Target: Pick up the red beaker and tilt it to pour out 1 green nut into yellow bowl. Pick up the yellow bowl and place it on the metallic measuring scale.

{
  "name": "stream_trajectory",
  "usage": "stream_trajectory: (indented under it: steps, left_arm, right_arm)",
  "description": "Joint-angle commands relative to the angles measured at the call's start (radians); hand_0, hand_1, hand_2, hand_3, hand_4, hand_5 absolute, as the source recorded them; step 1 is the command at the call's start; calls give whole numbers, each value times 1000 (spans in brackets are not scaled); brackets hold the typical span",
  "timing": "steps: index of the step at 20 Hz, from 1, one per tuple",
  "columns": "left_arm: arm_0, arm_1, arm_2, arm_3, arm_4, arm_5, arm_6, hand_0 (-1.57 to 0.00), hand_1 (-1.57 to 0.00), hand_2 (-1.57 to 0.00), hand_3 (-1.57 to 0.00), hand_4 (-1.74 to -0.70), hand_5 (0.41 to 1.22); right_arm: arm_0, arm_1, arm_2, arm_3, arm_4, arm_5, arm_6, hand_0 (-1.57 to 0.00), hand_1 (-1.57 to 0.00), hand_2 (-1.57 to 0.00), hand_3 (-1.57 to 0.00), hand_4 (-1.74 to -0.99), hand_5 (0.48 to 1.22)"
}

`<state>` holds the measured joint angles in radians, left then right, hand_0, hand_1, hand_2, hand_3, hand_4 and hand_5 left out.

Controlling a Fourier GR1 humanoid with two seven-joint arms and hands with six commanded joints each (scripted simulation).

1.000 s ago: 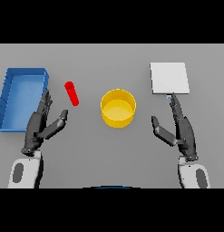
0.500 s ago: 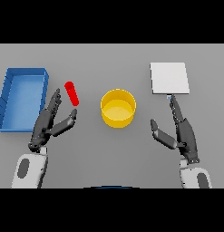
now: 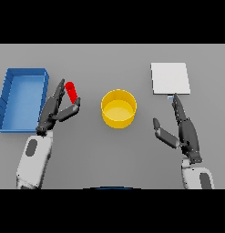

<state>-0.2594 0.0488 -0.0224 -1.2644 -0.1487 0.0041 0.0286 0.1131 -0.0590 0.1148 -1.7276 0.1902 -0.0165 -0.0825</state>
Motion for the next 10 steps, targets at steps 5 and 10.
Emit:
stream_trajectory:
  steps: [5, 10]
  left_arm:
    - [-100, -9, 36, 137, 10, 6, -35, 1, 1, 1, 1, -1323, 712]
    - [-172, -3, 52, 223, 3, 7, -62, 1, 1, 1, 1, -1311, 703]
  right_arm:
    - [15, -5, -3, -6, -3, 2, -8, 1, 1, 1, 1, -1338, 688]
    - [-4, 13, 4, 10, 2, -5, -5, 1, 1, 1, 1, -1329, 684]
